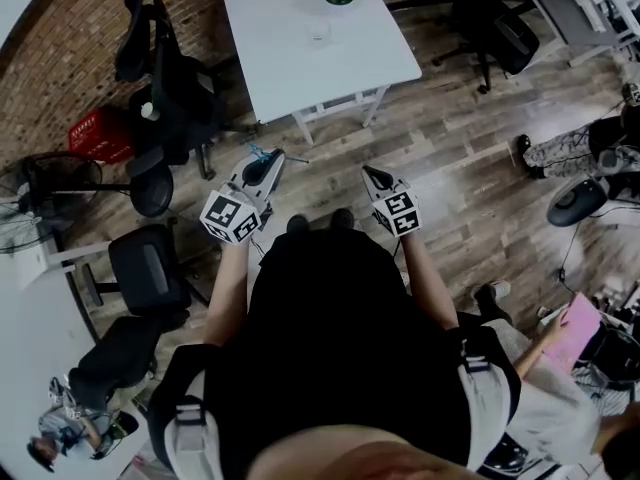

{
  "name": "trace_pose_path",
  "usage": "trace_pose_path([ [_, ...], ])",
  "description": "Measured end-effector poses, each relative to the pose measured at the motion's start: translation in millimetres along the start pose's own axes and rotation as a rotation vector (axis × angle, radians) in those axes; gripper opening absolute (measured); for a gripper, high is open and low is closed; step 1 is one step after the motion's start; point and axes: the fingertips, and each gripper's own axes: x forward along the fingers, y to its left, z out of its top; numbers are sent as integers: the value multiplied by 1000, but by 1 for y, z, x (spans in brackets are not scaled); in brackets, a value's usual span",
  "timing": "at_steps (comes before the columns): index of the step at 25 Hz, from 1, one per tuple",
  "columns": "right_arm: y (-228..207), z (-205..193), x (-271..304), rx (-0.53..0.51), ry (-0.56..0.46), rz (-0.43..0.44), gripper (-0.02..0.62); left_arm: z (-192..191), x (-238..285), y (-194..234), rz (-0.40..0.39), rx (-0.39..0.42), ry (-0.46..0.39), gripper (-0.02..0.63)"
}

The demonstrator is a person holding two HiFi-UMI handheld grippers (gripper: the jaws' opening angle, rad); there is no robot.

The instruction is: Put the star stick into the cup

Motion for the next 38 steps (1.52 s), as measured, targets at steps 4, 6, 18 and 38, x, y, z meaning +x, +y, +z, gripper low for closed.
trace_pose_path([
  [4, -10, 2, -2, 6, -11, 8, -2, 4, 7, -4, 14, 6, -6, 27],
  [6, -13, 1, -2, 3, -10, 14, -2, 5, 10, -5, 22, 8, -8, 26],
  [18, -28, -8, -6, 2, -6, 49, -2, 2, 15, -16, 64, -40, -23, 27],
  [38, -58, -15, -15, 36, 21, -20, -2, 9, 70, -9, -40, -21, 20, 28],
])
